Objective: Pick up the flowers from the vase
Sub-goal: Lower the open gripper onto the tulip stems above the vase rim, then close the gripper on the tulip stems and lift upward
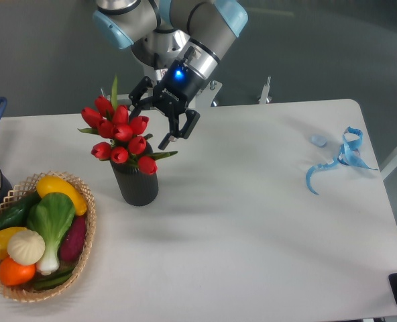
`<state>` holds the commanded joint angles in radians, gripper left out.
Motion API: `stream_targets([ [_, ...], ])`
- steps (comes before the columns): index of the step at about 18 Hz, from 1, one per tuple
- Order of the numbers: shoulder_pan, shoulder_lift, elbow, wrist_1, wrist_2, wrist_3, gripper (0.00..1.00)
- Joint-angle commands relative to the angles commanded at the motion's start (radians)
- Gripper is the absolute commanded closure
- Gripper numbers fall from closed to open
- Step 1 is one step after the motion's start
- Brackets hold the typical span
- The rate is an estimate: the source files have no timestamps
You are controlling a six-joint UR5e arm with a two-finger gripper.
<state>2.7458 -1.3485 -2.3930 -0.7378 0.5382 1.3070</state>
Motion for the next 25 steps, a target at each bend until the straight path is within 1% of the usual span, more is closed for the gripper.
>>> stream_targets([
  [4,-0.009,-0.001,-0.021,0.000,0.012,-0.008,0.00],
  [6,-0.014,-0.015,-0.023,-0.002,0.003,-0.008,0.00],
  [8,-0.017,-0.049,-0.014,0.003,-0.006,-0.008,0.00],
  [9,-0.023,-0.054,-0.009,0.003,-0.017,-0.008,0.00],
  [13,-0.031,-0.096,0.032,0.003,-0.058,-0.011,0.00],
  [19,-0.098,-0.199,0.096,0.008,-0.061,-0.011,0.00],
  [20,-0.101,-0.213,0.109,0.008,-0.061,-0.011,0.01],
  [21,-0.104,-0.219,0.118,0.006,-0.061,-0.012,0.10],
  [22,-0.113,-0.224,0.129,0.006,-0.061,-0.012,0.24],
  [23,-0.117,-0.224,0.135,0.006,-0.061,-0.020,0.55],
  [24,-0.117,-0.221,0.138,0.008,-0.060,-0.020,0.81],
  [25,-0.117,-0.218,0.141,0.006,-0.060,-0.020,0.99],
])
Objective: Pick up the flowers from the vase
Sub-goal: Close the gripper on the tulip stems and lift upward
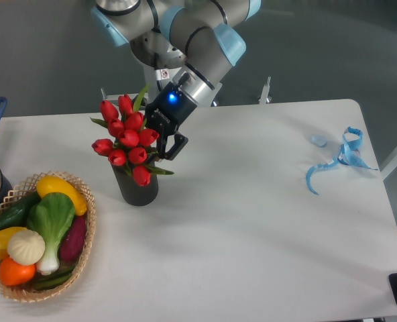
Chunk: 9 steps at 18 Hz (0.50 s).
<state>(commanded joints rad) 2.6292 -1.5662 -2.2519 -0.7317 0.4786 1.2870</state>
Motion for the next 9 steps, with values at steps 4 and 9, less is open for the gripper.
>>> stream_targets([
  [4,0.005,0.029,0.008,-0.002,0.005,-0.005,1.00],
  [9,0.012,0.078,0.011,0.000,0.002,-0.095,1.00],
])
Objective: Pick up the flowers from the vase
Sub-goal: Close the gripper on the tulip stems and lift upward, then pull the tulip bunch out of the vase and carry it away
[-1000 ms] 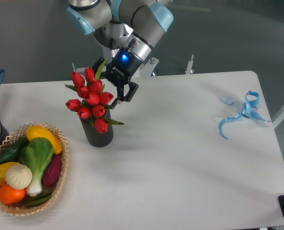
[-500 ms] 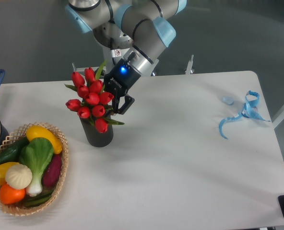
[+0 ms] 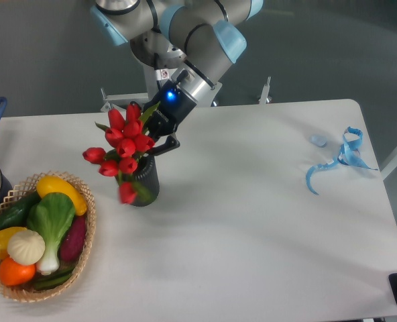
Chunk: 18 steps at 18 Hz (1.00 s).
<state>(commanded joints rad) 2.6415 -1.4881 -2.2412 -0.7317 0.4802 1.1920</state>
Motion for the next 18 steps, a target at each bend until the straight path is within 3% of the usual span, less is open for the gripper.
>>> stream_targets([
  [6,0.023,0.060,0.034,0.000,-0.040,-0.133,1.00],
  [13,0.029,0.074,0.204,0.000,-0.063,-0.428,1.00],
  [18,0.107,0.077,0.258,0.000,-0.153,-0.518,1.00],
])
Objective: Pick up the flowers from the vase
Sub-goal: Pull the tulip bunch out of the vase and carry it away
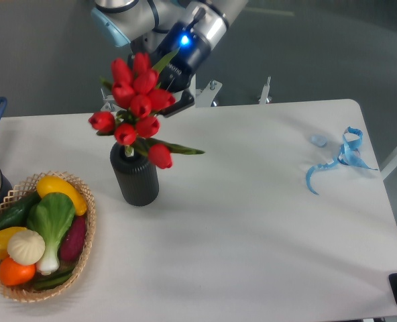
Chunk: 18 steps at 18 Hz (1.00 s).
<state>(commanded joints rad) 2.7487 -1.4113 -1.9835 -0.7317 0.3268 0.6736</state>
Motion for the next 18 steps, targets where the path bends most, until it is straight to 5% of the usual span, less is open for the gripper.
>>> stream_targets([
  [6,0.106,-0.014,0.055,0.000,-0.003,0.000,1.00],
  [9,0.160,-0.050,0.057,0.002,0.012,0.123,1.00],
  [12,0.167,-0.075,0.058,-0.002,0.170,0.285,1.00],
  [18,0.151,-0.156,0.054,-0.005,0.547,0.360,1.00],
])
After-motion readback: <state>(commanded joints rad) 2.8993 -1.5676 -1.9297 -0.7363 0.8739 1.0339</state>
